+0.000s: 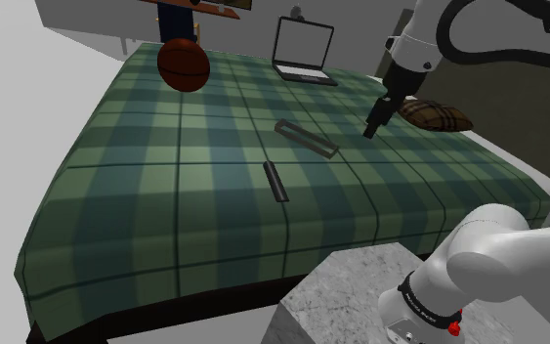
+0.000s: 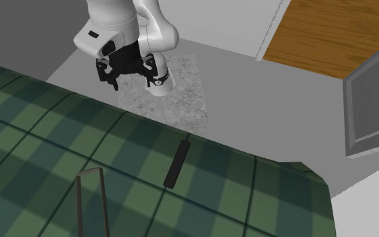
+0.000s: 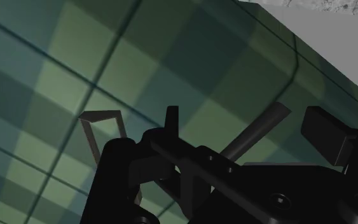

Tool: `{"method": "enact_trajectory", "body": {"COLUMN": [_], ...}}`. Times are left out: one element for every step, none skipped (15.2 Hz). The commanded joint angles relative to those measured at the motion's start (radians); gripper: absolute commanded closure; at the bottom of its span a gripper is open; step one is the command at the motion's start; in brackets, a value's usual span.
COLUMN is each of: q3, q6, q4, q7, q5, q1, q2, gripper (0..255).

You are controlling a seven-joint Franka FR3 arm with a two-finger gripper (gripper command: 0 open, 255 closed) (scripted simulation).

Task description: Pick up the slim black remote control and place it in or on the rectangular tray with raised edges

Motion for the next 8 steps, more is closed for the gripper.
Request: {"method": "enact_trajectory", "body": {"q3": [0.000, 0.011, 0.022, 0.033, 0.044, 0.055, 0.066, 0.076], "q6": [0.000, 0.028, 0.056, 0.085, 0.114, 0.144, 0.174, 0.204], "q4": [0.000, -0.015, -0.028, -0.040, -0.050, -0.059, -0.066, -0.072], "q7": [0.000, 0.036, 0.072, 0.107, 0.142, 0.177, 0.211, 0.245], "q5": [0.000, 0.015, 0.029, 0.044, 0.058, 0.072, 0.086, 0.099], "q1": [0.000, -0.003, -0.006, -0.009, -0.012, -0.015, -0.017, -0.019], "q2": [0.000, 0.018, 0.037, 0.058, 0.081, 0.105, 0.131, 0.158], "gripper": [0, 0, 0, 0, 0, 0, 0, 0]}}
